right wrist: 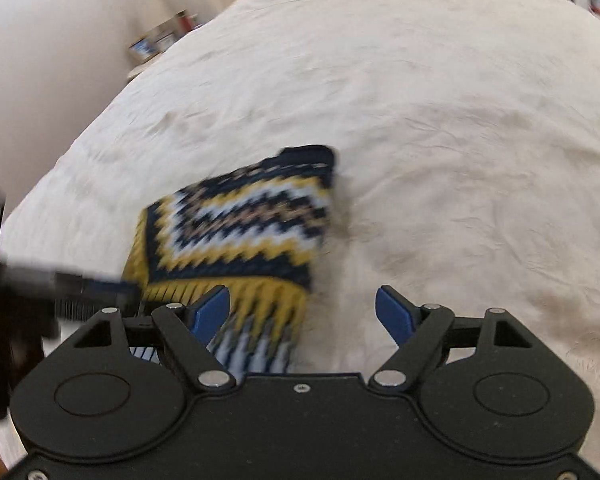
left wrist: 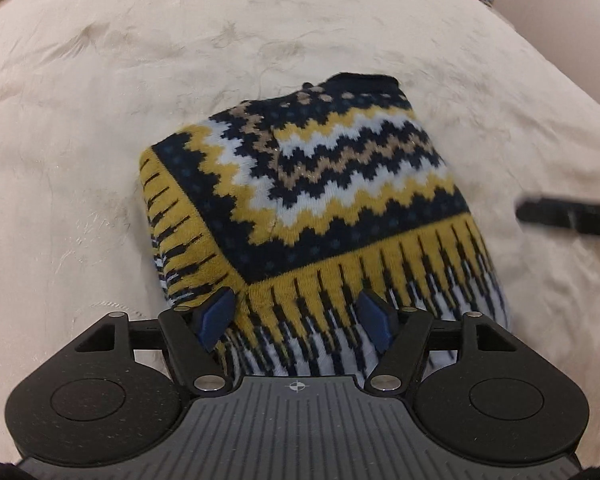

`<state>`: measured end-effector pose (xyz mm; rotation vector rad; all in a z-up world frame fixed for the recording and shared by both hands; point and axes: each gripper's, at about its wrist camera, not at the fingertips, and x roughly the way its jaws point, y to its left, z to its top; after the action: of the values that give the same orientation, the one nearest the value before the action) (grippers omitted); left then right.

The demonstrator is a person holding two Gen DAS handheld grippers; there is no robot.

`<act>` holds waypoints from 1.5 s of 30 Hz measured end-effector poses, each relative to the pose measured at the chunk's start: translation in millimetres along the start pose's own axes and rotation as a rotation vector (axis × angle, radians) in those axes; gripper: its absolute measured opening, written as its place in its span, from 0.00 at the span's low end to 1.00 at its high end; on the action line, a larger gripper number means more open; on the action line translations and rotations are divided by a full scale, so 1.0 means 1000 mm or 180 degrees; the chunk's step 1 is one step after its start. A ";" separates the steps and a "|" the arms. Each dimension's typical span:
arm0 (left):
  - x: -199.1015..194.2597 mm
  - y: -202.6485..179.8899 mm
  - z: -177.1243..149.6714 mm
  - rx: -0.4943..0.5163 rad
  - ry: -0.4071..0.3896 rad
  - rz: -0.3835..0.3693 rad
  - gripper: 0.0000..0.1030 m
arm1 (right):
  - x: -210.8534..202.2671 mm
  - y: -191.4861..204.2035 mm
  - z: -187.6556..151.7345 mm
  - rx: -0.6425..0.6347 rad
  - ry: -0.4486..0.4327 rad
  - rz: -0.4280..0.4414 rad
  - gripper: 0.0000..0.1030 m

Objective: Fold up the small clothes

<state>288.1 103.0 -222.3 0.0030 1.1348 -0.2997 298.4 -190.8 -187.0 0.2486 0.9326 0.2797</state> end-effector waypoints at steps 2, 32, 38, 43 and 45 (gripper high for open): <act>0.000 -0.001 0.000 -0.0003 0.0003 0.0005 0.65 | 0.007 -0.008 0.009 0.0121 0.0002 0.0024 0.80; -0.028 0.051 -0.041 -0.1351 -0.0042 -0.0182 0.74 | 0.125 -0.021 0.039 0.0359 0.0585 0.0465 0.86; 0.004 0.053 -0.045 -0.1611 0.0228 -0.0700 0.81 | 0.122 -0.030 0.037 0.0424 0.0610 0.0716 0.86; 0.018 0.055 -0.038 -0.1704 0.0325 -0.0832 0.85 | 0.124 -0.035 0.033 0.0505 0.0687 0.0954 0.86; 0.018 0.056 -0.036 -0.1747 0.0295 -0.0983 0.71 | 0.124 -0.037 0.031 0.0584 0.0686 0.1044 0.86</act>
<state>276.2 158.1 -262.4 -0.6528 1.2803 -0.2543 398.5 -185.6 -274.9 0.5509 1.1320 0.5315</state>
